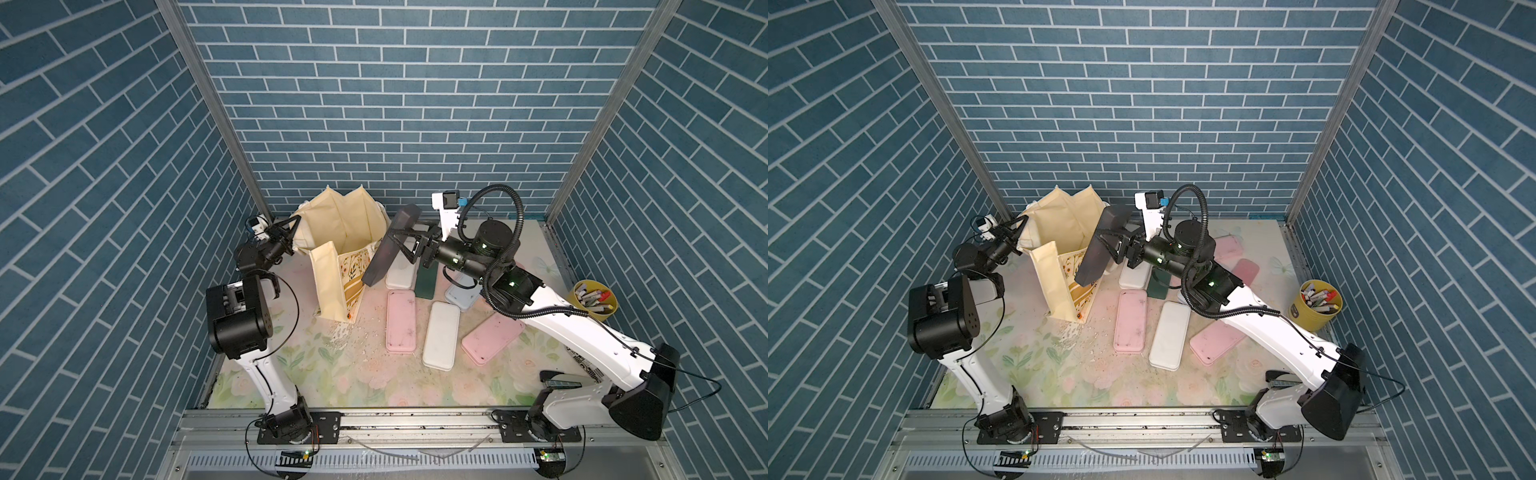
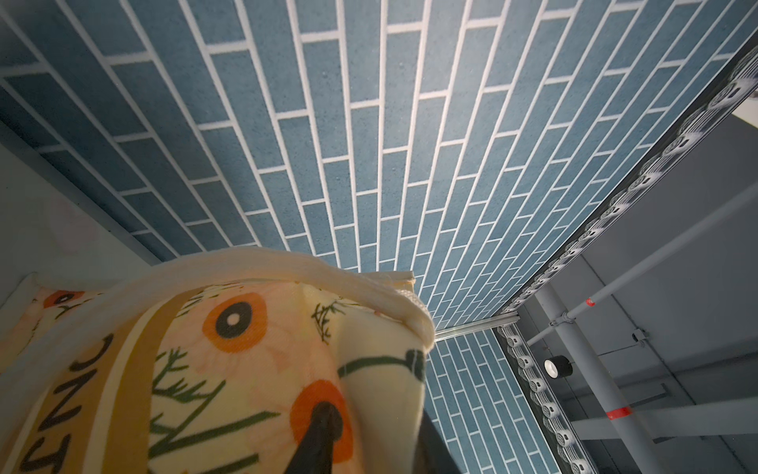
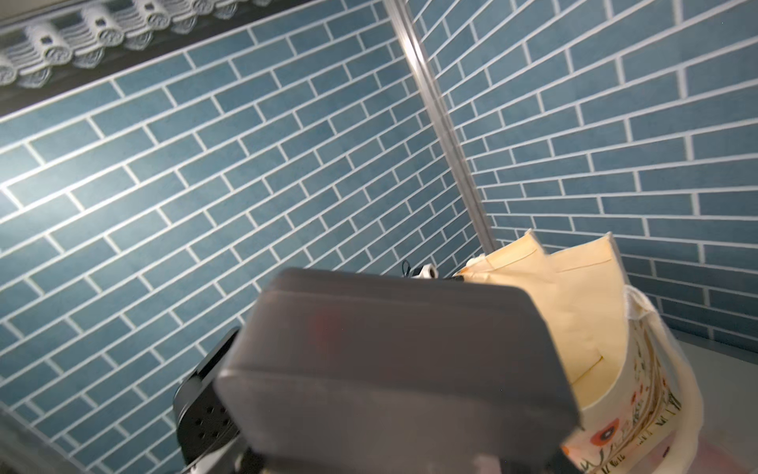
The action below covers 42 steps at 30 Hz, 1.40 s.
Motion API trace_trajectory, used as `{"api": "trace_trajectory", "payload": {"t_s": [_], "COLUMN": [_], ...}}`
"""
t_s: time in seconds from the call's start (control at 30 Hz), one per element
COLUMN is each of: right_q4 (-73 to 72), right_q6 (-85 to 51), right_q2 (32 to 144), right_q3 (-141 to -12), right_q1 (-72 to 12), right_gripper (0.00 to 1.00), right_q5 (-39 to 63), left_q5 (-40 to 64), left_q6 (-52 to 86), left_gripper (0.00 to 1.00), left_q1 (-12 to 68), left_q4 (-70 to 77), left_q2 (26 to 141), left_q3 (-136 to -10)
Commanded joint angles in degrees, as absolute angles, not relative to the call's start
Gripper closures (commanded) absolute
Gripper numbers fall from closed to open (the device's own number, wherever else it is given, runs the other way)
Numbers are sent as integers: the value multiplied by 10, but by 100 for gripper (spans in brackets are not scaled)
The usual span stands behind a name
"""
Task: Take out the pencil case from the canvas bag
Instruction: Place the canvas bag at the center of the board.
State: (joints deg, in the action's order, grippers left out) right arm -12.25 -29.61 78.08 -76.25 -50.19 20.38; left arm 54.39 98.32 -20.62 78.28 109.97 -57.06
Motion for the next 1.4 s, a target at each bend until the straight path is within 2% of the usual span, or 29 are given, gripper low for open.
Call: {"api": "trace_trajectory", "payload": {"t_s": [0.0,0.17,0.37,0.77,1.03,1.37], "right_q4": [-21,90,226,432,532,723], "right_q6": [-222,-186,-125,-40,-5,26], "right_q2": [771,789,854,1076,1206,1387], "right_q3": [-795,-815,-869,-1044,-1149,-1370], "right_q1": [-509,-516,-554,-639,-671,-675], "right_gripper": [64,63,65,66,65,62], "right_q5": [279,298,304,242,177,121], "left_q5": [545,550,556,538,535,535], "left_q6": [976,971,972,973,973,976], "left_gripper": [65,58,56,53,53,52], "left_q1": [-215,-216,-222,-295,-301,-300], "left_q4": [805,805,805,805,805,805], "left_q2": [1066,1042,1019,981,969,965], "left_q3": [-565,-569,-573,-563,-562,-560]}}
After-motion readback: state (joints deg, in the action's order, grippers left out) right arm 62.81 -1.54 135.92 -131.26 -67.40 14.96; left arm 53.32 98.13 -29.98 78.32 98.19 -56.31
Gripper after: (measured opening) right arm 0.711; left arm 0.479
